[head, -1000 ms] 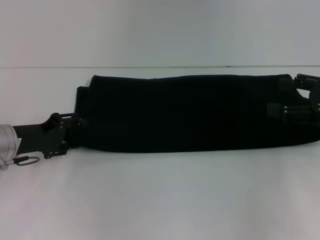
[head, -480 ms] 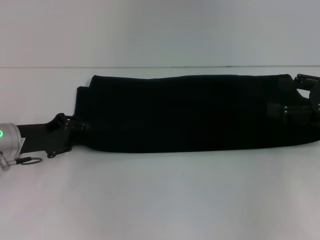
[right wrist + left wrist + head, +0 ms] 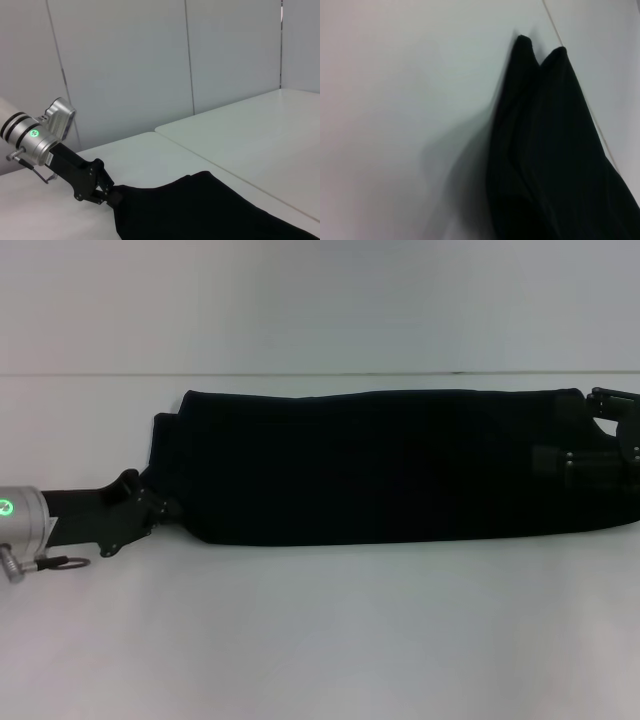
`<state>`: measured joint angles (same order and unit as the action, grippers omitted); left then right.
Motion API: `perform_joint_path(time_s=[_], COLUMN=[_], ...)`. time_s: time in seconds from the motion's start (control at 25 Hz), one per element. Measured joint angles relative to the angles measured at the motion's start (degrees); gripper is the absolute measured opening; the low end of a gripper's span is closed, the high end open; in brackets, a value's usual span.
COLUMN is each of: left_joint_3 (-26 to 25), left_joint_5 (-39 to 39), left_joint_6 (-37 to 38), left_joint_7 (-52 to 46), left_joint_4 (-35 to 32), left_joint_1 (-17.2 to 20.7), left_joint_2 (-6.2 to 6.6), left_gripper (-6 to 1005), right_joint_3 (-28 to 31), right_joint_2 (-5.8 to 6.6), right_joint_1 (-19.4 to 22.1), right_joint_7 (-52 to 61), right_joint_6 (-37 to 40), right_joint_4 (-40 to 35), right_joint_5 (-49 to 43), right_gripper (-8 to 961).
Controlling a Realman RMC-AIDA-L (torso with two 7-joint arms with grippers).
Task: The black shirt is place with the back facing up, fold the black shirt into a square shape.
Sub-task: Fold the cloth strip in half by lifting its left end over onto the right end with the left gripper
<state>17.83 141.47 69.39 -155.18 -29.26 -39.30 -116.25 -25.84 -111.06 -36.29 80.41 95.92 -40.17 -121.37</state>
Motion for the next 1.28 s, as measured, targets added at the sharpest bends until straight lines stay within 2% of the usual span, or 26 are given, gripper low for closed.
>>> perform_joint_path(time_s=[0.56,0.96,1.28], left_joint_3=[0.2,-0.6,-3.7], left_joint_5=[-0.2,-0.5,-1.0], left_joint_6=[1.2,5.0,7.3], left_joint_7=[0.4,2.2,2.4], left_joint_4=[-1.3,-4.2,-3.2], left_joint_1=[0.4,3.7,3.9], left_joint_2=[0.09,-0.18,0.02], left_gripper=[75,82,88], right_joint_3=[0.0,0.1,0.0], right_joint_2=[-0.10,-0.20,-0.31], right_joint_1=[0.0,0.0,-0.1], right_joint_7=[-0.1,-0.1,-0.1], right_joint_6=[-0.3,-0.6,-0.7], right_joint_4=[0.0,0.5,0.5], right_joint_5=[0.0,0.4,0.7], right_gripper=[923,924,922])
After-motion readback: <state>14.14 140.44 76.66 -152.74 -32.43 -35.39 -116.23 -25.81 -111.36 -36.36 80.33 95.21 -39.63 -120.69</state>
